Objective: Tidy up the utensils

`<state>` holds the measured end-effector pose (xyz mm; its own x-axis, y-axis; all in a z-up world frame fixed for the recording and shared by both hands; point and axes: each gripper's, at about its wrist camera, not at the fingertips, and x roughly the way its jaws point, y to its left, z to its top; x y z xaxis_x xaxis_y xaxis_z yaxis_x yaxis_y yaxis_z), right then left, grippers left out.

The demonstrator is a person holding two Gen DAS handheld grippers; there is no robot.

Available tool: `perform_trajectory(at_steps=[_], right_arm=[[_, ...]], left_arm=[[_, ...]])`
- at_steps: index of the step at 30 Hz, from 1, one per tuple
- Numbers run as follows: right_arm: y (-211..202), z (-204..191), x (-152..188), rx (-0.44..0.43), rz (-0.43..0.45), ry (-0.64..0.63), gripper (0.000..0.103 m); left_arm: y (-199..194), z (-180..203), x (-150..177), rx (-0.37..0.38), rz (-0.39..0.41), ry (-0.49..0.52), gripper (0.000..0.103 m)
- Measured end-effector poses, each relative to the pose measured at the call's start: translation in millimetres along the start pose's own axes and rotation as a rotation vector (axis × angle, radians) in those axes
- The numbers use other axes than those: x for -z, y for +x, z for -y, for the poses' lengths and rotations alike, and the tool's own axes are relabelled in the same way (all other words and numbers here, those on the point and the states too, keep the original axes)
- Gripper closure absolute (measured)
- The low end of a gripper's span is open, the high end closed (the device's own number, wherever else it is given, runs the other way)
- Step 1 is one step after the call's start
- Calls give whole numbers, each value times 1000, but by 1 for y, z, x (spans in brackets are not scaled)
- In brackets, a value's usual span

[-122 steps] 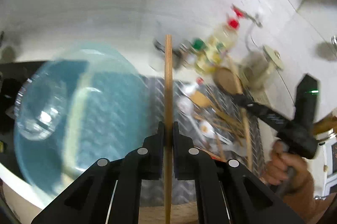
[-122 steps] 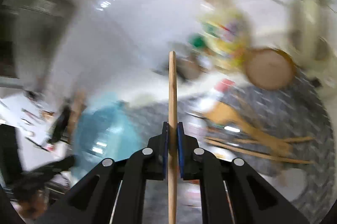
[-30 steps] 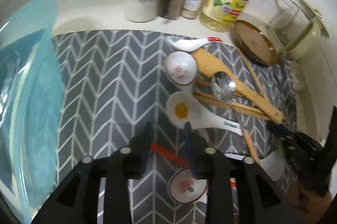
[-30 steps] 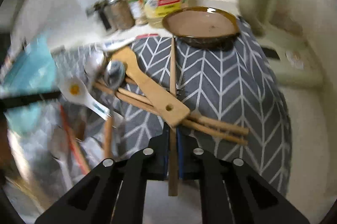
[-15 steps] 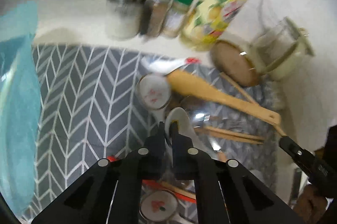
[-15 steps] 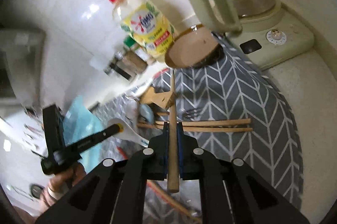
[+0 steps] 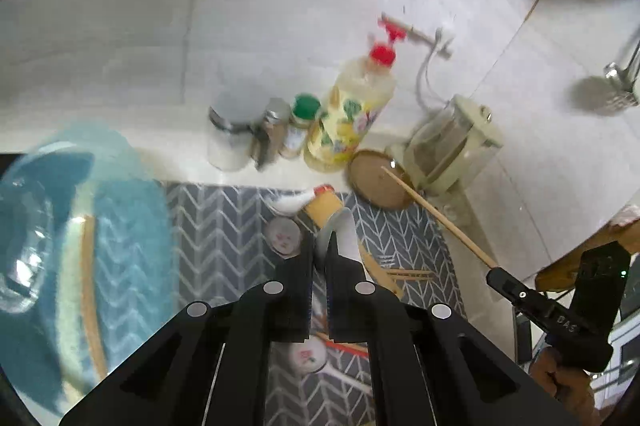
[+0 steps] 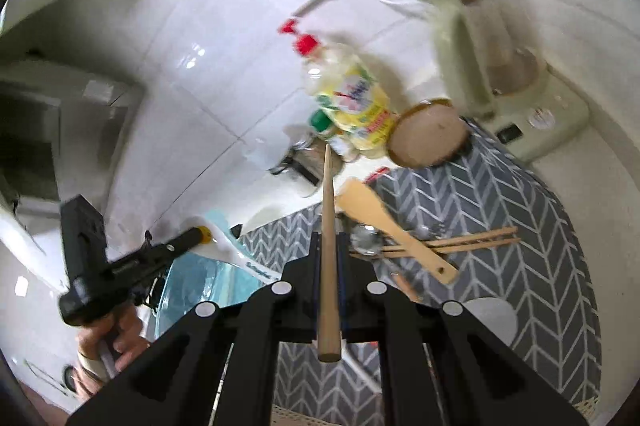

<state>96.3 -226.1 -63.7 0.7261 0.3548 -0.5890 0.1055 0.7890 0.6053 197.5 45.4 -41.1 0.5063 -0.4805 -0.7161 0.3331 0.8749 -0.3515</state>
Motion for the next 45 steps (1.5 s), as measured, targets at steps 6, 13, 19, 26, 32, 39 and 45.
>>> perform_trajectory(at_steps=[6, 13, 19, 26, 32, 39, 45], right_arm=[[33, -92, 9, -123, -12, -100, 96], [112, -171, 46, -110, -99, -100, 96], [183, -210, 88, 26, -203, -129, 96], [230, -229, 115, 221, -285, -187, 95], [240, -240, 133, 288, -377, -245, 94], [218, -244, 128, 246, -370, -297, 82], [131, -226, 65, 88, -121, -299, 63]], left_arm=[[-82, -59, -13, -71, 38, 57, 97], [-104, -158, -5, -141, -127, 131, 97], [-49, -224, 7, -137, -316, 156, 97], [7, -254, 17, -142, -405, 165, 97], [34, -258, 16, -152, -442, 170, 96], [31, -252, 12, -183, -414, 129, 94], [-42, -176, -11, -136, -181, 178, 51]])
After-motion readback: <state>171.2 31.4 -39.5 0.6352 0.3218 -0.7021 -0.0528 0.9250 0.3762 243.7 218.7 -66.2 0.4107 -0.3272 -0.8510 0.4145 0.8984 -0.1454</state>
